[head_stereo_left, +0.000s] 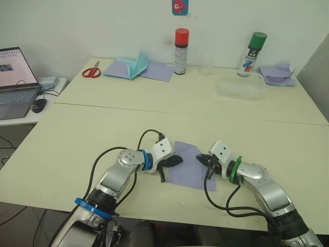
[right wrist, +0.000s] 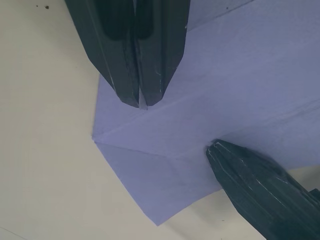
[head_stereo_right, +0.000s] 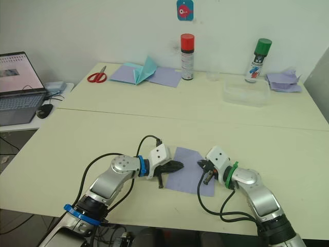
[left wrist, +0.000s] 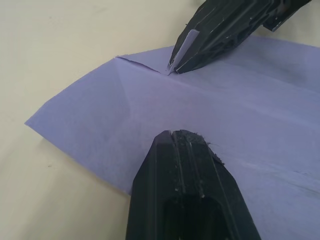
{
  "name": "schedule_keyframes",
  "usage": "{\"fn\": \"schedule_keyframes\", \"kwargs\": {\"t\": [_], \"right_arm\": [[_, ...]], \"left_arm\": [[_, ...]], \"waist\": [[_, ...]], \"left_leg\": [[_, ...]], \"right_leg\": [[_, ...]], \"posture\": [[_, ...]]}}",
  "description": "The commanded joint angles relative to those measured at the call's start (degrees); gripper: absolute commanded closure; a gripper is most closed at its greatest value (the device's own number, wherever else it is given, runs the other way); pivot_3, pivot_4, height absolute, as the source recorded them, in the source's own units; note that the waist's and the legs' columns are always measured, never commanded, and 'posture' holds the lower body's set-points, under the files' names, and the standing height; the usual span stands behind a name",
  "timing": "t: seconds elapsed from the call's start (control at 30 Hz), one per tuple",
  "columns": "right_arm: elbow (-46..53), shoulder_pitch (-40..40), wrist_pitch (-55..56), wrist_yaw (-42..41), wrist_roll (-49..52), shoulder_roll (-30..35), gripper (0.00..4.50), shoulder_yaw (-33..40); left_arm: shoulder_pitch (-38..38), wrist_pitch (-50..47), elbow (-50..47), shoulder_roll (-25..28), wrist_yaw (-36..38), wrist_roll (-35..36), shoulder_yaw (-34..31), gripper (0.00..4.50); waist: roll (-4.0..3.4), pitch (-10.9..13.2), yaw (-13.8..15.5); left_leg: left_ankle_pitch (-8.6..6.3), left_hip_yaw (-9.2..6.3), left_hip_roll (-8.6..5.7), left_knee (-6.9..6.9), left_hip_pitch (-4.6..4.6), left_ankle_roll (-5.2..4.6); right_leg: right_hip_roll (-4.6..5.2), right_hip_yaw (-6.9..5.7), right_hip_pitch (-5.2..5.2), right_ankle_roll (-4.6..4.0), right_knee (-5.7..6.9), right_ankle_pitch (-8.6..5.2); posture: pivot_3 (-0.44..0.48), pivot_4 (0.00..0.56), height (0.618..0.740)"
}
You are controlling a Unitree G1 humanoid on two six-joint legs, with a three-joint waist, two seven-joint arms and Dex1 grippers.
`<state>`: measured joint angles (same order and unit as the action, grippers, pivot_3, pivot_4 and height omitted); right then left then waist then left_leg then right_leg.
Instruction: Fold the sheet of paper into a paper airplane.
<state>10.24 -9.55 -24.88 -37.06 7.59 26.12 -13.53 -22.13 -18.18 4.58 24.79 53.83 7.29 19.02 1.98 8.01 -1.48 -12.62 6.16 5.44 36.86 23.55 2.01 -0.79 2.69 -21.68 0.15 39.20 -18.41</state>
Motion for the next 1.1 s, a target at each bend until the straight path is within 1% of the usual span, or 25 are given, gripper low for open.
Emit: {"fn": "schedule_keyframes", "kwargs": {"t": [0.03,0.13,0.17,0.2,0.23,0.4,0.43,0.5,0.63,0.73,0.8,0.9,0.93,0.97,1.03,1.1], "right_arm": [[-0.2,0.6,-1.1,0.7,-0.8,0.6,4.50,0.7],[-0.2,0.7,-1.2,0.8,-0.9,0.6,4.50,0.7],[-0.2,0.7,-1.3,0.7,-0.8,0.6,4.50,0.8],[-0.2,0.7,-1.3,0.6,-0.8,0.7,4.50,0.8],[-0.2,0.8,-1.3,0.6,-0.8,0.8,4.50,0.8],[0.0,1.0,-1.3,0.3,-0.8,1.1,4.50,0.7],[0.0,1.0,-1.2,0.2,-0.9,1.1,4.50,0.7],[-0.1,0.9,-1.2,0.3,-0.9,1.2,4.50,0.7],[0.1,1.0,-1.1,0.3,-1.0,1.2,4.50,0.6],[0.1,1.2,-0.8,0.2,-1.2,1.4,4.50,0.4],[0.0,1.3,-0.4,0.1,-1.6,1.5,4.50,0.0],[0.0,1.3,-0.3,0.3,-1.7,1.3,4.50,-0.2],[0.1,1.3,-0.3,0.4,-1.7,1.1,4.50,-0.3],[0.2,1.2,-0.4,0.5,-1.7,1.0,4.50,-0.4],[0.4,1.2,-0.6,0.7,-1.8,0.8,4.50,-0.4],[0.6,1.3,-0.7,0.9,-1.9,0.7,4.50,-0.5]], "left_arm": [[0.5,-5.4,-2.3,1.1,1.6,6.4,-6.3,3.74],[-0.1,-11.8,-4.3,1.0,1.5,13.9,-12.9,2.86],[-0.2,-13.3,-4.1,1.0,1.2,15.4,-14.6,2.60],[-0.3,-14.3,-3.4,0.7,0.5,16.3,-15.9,2.21],[-0.4,-14.9,-3.1,0.5,0.0,16.6,-16.6,1.93],[-1.5,-15.4,-2.2,-1.9,-3.1,16.8,-17.6,0.27],[-1.8,-15.4,-2.4,-2.3,-3.2,17.2,-17.9,0.03],[-3.2,-16.2,-4.0,-3.6,-3.4,19.4,-19.2,0.03],[-5.7,-14.8,-5.7,-4.4,-3.3,19.7,-18.4,0.03],[-8.7,-11.7,-4.4,-4.6,-2.5,16.1,-14.2,0.61],[-11.5,-8.4,-0.2,-5.9,-2.3,11.8,-9.7,1.28],[-13.9,-3.3,6.0,-7.4,-1.5,6.7,-4.6,2.31],[-14.5,-2.1,7.8,-7.9,-1.1,5.5,-3.4,2.53],[-15.1,-0.6,9.9,-8.5,-0.9,4.1,-2.2,2.95],[-15.9,1.4,13.0,-9.4,0.2,2.5,-0.4,3.53],[-16.7,3.3,16.2,-10.2,0.7,0.7,1.0,4.24]], "waist": [[0.00,0.0,-0.1],[0.02,0.1,-0.1],[0.02,0.1,-0.1],[0.02,0.1,-0.1],[0.02,0.1,-0.1],[0.04,0.1,-0.1],[0.06,0.1,-0.1],[0.10,0.1,-0.1],[0.14,0.1,-0.1],[0.14,0.1,0.0],[0.14,0.1,0.1],[0.14,0.1,0.1],[0.14,0.1,0.0],[0.15,0.1,0.0],[0.16,0.2,0.0],[0.16,0.2,0.0]], "left_leg": [[0.00,0.01,0.01,-0.02,0.01,0.00],[0.00,0.00,0.03,-0.06,0.11,0.01],[0.00,-0.01,0.04,-0.05,0.17,0.01],[0.00,-0.01,0.04,-0.04,0.21,0.01],[0.00,-0.01,0.03,-0.04,0.22,0.01],[0.00,-0.01,0.00,-0.03,0.22,0.01],[0.00,-0.01,0.00,-0.03,0.22,0.01],[0.00,-0.02,0.00,-0.03,0.23,0.01],[0.00,-0.02,0.00,-0.03,0.23,0.01],[0.00,0.00,-0.01,-0.04,0.22,0.01],[0.00,-0.03,-0.05,-0.03,0.22,0.01],[0.00,0.00,-0.13,0.00,0.21,0.00],[-0.01,0.01,-0.16,0.00,0.22,-0.01],[-0.01,0.01,-0.15,-0.01,0.22,-0.02],[-0.02,0.02,-0.14,-0.03,0.23,-0.02],[-0.02,0.01,-0.11,-0.04,0.27,-0.02]], "right_leg": [[0.00,0.00,-0.03,0.00,0.00,0.00],[-0.02,-0.03,-0.13,0.00,0.00,0.00],[-0.03,-0.05,-0.18,0.00,0.00,0.00],[-0.03,-0.05,-0.22,0.01,0.00,0.00],[-0.03,-0.05,-0.22,0.01,-0.01,0.00],[-0.02,-0.04,-0.17,0.01,-0.10,0.00],[-0.02,-0.04,-0.16,0.01,-0.10,0.01],[-0.02,-0.05,-0.17,0.01,-0.10,0.01],[-0.02,-0.05,-0.17,0.01,-0.10,0.01],[-0.02,-0.03,-0.16,0.02,-0.11,0.01],[-0.03,-0.05,-0.12,0.02,-0.12,0.01],[-0.08,-0.01,-0.09,0.03,-0.13,0.02],[-0.09,0.00,-0.10,0.03,-0.14,0.01],[-0.09,0.00,-0.10,0.03,-0.14,0.01],[-0.09,0.01,-0.14,0.03,-0.15,0.01],[-0.10,-0.02,-0.18,0.02,-0.15,0.01]], "posture": [[0.000,0.150,0.740],[0.000,0.150,0.740],[0.000,0.150,0.740],[0.000,0.150,0.740],[0.000,0.150,0.740],[0.000,0.150,0.740],[0.000,0.150,0.740],[0.000,0.150,0.740],[0.000,0.150,0.740],[0.000,0.150,0.740],[0.000,0.150,0.740],[0.000,0.150,0.740],[0.000,0.150,0.740],[0.000,0.150,0.740],[0.000,0.150,0.740],[0.000,0.150,0.740]]}}
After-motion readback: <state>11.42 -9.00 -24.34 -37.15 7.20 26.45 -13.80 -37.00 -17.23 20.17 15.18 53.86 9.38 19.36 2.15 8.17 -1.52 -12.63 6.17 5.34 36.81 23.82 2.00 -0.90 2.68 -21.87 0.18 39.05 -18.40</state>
